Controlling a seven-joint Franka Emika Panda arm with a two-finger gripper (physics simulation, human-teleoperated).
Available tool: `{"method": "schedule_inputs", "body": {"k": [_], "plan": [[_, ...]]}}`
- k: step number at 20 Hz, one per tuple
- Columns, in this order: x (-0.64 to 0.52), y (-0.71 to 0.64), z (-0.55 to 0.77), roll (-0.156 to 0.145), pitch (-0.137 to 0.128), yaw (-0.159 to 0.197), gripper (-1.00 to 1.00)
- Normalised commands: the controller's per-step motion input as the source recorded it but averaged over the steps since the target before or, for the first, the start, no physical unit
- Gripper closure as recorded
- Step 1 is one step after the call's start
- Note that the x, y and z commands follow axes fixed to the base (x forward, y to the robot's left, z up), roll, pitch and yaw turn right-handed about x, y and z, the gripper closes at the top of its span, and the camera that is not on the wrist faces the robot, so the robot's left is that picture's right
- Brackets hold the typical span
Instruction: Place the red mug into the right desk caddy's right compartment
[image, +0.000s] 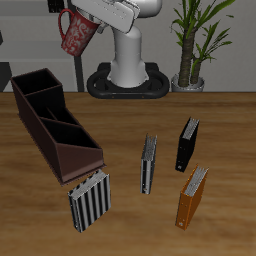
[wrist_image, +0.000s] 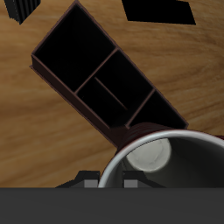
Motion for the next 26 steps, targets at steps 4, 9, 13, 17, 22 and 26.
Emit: {"method": "schedule_inputs", "body": {"k": [4,9,13,17,22,26], "plan": [[0.14,-0.51,0.02,0.048,0.064,0.009,1.00],[0.06,-0.17,-0.13,0.136,0.083,0.072,1.00],[-0.02,-0.27,-0.03,0.064,0.029,0.032,1.00],[-0.04,-0.20,0.05,0.019,-0.024,0.060,1.00],[-0.05,-0.20,0.07,0.024,0.002,0.045,1.00],[0.01,-0.08,-0.03,0.051,0.035,0.071,1.00]]}}
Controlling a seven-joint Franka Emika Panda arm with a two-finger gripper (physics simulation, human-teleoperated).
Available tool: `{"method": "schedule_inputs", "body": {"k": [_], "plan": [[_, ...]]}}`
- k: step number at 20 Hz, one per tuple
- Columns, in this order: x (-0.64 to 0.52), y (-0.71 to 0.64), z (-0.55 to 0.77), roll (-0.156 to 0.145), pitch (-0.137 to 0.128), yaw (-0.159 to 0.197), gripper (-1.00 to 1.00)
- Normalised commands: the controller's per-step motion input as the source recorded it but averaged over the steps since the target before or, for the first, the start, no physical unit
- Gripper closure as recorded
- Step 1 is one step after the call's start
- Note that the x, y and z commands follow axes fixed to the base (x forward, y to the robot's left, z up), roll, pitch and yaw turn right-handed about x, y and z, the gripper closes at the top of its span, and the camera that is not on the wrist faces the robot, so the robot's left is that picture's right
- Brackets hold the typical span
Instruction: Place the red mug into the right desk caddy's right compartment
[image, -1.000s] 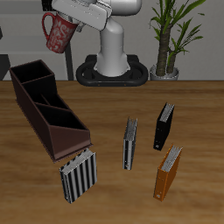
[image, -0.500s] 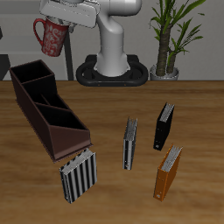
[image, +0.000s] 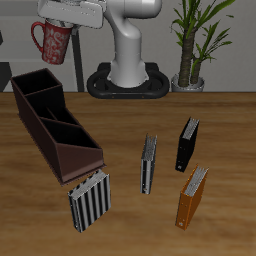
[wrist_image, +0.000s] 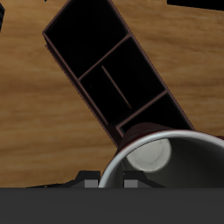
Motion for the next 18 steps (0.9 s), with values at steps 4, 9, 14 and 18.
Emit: {"method": "schedule_inputs", "body": {"k": [4,9,14,18], "plan": [[-0.03,-0.14,0.01,0.026,-0.011,0.048,1.00],[-0.10,-0.22,0.08,0.008,-0.013,0.024,1.00],[-0.11,-0.28,0.13,-0.007,-0.033,0.007,1.00],[0.03,-0.31,0.06,-0.032,-0.027,0.025,1.00]]}}
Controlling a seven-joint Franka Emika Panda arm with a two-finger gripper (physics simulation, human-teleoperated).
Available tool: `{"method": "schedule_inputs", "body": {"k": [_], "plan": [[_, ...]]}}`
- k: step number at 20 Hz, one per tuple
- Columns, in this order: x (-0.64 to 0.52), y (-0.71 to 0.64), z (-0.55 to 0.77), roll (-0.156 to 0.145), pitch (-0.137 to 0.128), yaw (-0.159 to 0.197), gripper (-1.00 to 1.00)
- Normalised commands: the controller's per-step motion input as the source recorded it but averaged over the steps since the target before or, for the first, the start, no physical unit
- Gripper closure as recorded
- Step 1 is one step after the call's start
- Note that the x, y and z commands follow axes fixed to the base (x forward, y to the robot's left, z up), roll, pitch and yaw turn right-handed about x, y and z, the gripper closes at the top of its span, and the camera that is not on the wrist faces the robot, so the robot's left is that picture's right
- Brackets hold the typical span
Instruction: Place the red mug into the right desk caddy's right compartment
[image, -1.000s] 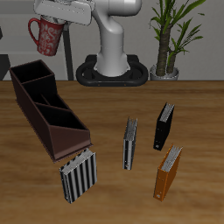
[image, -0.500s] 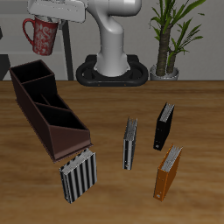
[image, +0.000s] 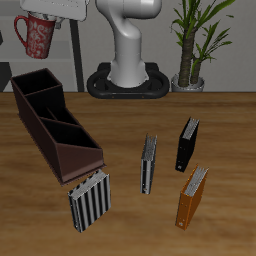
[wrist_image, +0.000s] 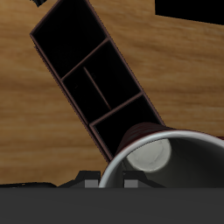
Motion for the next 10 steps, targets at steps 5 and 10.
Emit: {"method": "schedule_inputs", "body": {"k": [5,10], "plan": [[0.18,-0.17,-0.06,0.003,-0.004,0.027,1.00],[0.20,-0.12,-0.17,-0.020,0.020,-0.014,1.00]]}}
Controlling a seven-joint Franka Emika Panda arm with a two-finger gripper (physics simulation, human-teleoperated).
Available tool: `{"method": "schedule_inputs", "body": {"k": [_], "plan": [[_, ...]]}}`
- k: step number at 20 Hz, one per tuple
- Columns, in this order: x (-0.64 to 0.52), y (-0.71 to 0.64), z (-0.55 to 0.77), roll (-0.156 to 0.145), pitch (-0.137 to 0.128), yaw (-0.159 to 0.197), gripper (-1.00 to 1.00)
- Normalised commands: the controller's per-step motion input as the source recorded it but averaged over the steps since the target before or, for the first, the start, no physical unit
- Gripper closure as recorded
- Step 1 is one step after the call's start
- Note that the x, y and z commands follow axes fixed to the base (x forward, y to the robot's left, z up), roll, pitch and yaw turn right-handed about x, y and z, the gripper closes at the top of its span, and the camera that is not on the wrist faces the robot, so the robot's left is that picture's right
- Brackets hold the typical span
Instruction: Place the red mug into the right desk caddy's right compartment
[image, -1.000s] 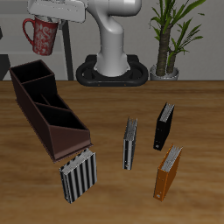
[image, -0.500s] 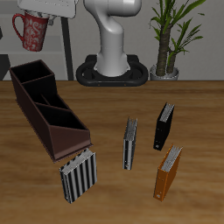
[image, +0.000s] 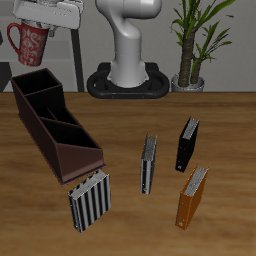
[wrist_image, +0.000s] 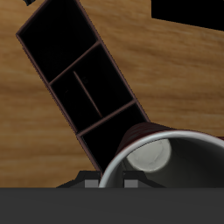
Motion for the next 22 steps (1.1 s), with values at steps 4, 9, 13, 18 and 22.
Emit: {"method": "schedule_inputs", "body": {"k": [4,9,13,18,22], "plan": [[0.06,0.05,-0.14,0.001,-0.003,-0.016,1.00],[0.00,0.03,-0.12,-0.003,0.003,-0.024,1.00],[-0.02,-0.05,-0.12,-0.024,-0.001,-0.005,1.00],[-0.02,-0.11,-0.02,-0.016,-0.006,-0.027,1.00],[0.01,-0.09,-0.12,-0.025,-0.003,-0.027,1.00]]}}
